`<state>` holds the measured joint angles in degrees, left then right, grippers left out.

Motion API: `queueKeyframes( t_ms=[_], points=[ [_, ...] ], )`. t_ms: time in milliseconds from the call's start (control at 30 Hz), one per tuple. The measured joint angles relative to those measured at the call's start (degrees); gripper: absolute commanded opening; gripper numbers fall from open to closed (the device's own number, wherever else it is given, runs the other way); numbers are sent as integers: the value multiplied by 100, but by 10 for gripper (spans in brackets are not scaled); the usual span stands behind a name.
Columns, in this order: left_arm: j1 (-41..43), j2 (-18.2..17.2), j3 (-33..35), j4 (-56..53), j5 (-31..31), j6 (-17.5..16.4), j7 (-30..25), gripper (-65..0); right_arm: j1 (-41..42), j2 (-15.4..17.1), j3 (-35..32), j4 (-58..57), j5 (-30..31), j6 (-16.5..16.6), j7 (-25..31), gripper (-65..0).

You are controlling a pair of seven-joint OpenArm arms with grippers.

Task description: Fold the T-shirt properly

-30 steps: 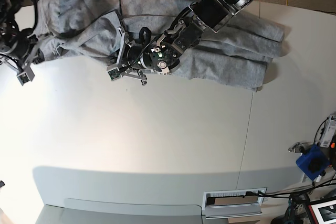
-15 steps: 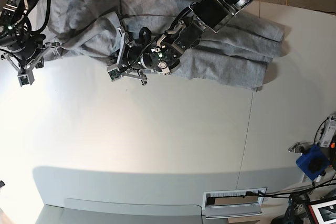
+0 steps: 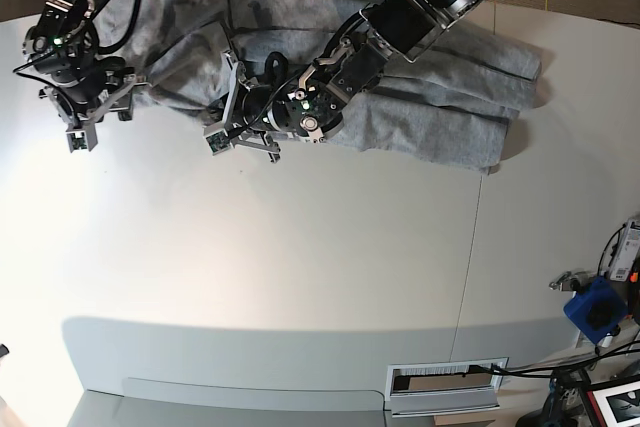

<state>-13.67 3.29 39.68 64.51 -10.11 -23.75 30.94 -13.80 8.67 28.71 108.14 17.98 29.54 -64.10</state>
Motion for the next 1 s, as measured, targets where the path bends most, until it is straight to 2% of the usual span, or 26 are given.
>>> queueKeyframes(
  t_ms=[33,167,233,400,533,833,1000],
  points=[
    [0,2,0,0,0,0,2,-650,0,-26,0,-96,-35,4,107,-343],
    [0,0,0,0,0,0,2,-650,48,-26,-2,-708,-450,-433,356,-343],
    [-2,0,0,-2,2,0,7,-650,109,-28,2,-1019,-483,-492,391,-343],
    [-2,0,0,-2,-24,0,35,-650,289,-24,4,-1169,-315,-505,389,-343],
    [15,2,0,-2,-22,2,33,-650,398,-22,4,-1172,-299,-514,109,-344],
    [48,0,-4,0,-22,24,-2,-650,411,-22,4,-1169,-291,-514,20,-344],
    [48,2,-4,2,-22,24,4,-650,382,-28,4,-907,-297,-511,-216,-346]
  ],
)
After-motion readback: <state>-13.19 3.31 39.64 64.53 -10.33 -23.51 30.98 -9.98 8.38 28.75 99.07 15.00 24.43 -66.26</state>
